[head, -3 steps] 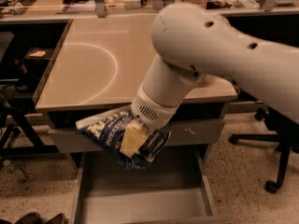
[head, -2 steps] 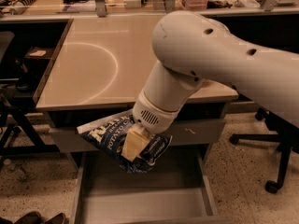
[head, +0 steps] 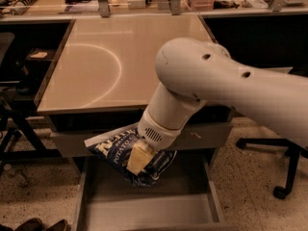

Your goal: Place blue chip bag into middle drawer

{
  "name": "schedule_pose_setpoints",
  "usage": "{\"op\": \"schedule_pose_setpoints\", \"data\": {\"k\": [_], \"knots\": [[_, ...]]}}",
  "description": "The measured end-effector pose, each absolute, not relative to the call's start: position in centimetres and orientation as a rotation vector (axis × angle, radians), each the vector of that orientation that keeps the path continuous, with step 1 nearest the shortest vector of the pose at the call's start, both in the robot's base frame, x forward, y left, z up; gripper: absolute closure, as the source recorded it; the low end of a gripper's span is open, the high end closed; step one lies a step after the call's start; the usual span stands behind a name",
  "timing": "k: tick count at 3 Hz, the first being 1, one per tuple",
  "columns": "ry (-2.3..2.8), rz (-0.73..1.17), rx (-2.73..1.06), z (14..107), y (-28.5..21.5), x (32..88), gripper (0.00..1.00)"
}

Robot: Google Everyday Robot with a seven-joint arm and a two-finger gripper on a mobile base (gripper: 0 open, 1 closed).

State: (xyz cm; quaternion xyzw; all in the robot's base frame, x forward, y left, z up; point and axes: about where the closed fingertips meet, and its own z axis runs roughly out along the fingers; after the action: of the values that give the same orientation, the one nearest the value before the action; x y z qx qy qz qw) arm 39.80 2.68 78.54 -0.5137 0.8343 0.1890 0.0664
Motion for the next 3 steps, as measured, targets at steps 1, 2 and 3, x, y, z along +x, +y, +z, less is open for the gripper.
{"op": "schedule_pose_setpoints", "data": {"k": [1,2,3], "knots": [[2.566,0.589,-1.461,71.9,2.4,40.7,1.00],[2.595,0.627,-1.369,66.8,2.5,41.5,1.00],[2.595,0.627,-1.368,66.7,2.5,41.5,1.00]]}}
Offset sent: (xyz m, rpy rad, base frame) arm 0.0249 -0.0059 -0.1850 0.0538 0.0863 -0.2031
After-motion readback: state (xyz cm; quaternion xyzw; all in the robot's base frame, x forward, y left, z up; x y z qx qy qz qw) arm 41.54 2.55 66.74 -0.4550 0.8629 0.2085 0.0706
